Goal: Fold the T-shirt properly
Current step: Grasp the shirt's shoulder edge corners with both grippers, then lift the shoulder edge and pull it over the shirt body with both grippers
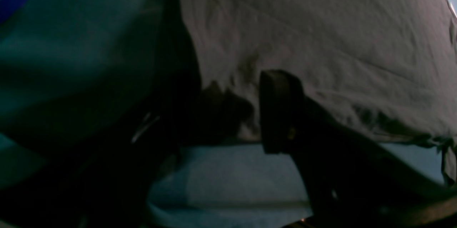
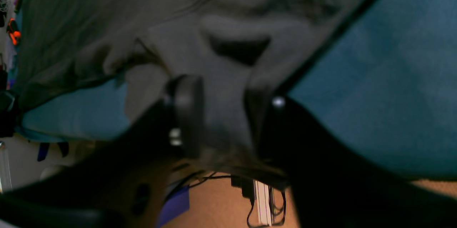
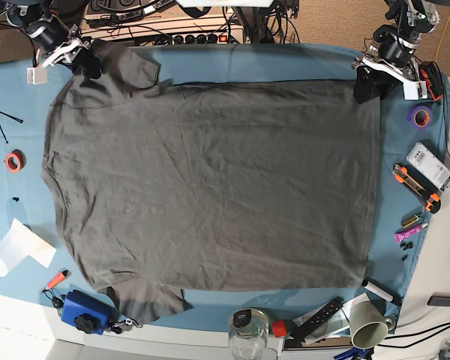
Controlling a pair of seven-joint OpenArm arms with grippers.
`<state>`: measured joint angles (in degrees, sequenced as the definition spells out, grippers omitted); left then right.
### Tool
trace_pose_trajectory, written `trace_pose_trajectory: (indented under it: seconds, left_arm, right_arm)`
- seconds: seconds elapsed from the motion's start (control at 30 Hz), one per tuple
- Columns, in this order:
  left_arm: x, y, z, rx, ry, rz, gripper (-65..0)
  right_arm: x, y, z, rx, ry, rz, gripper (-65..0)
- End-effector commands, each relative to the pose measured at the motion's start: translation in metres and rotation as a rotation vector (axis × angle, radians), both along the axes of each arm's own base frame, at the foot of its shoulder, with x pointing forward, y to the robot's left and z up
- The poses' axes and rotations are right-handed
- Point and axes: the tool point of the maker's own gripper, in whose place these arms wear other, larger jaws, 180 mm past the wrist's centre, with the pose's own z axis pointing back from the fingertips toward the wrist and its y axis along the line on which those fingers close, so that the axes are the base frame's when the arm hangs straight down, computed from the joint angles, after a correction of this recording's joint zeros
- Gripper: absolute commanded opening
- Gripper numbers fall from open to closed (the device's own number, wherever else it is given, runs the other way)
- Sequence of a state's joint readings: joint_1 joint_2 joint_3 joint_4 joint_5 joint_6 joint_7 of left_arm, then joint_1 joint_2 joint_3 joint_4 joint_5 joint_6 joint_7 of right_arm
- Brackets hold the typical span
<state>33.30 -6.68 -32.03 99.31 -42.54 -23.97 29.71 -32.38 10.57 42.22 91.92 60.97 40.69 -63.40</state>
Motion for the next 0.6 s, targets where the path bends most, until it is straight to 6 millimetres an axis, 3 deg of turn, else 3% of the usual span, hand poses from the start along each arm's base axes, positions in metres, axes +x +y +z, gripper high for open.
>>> trace_pose_trajectory:
  seconds: [0.0,0.07,0.13,0.2,0.33,0.57]
  left_arm:
    - [-0.013,0.001,-0.012,0.026,0.075,-0.017,-34.1]
    - [-0.013,0.001,-0.011,0.026,0.074,-0.017,-34.2]
    - [-0.012,0.002,-0.011,0.027,0.068,-0.014,-36.9]
    - [-0.012,0.002,-0.010,0.027,0.066,-0.013,-44.2]
    - [-0.011,0.002,-0.010,0.024,0.064,-0.012,-65.0]
    - [-0.011,-0.008,-0.002,0.021,0.049,-0.073,-65.0]
  right_arm:
    - [-0.025,0.001,-0.017,-0.031,0.134,0.043,-52.0]
    - [-0.024,0.000,-0.017,-0.032,0.130,0.040,-60.6]
    - [-0.024,0.000,-0.017,-0.032,0.129,0.040,-65.0]
    - [-0.023,0.000,-0.016,-0.032,0.125,0.039,-65.0]
    - [-0.020,-0.002,-0.013,-0.033,0.105,0.026,-65.0]
    - [-0.016,-0.018,0.002,-0.017,0.045,-0.044,-65.0]
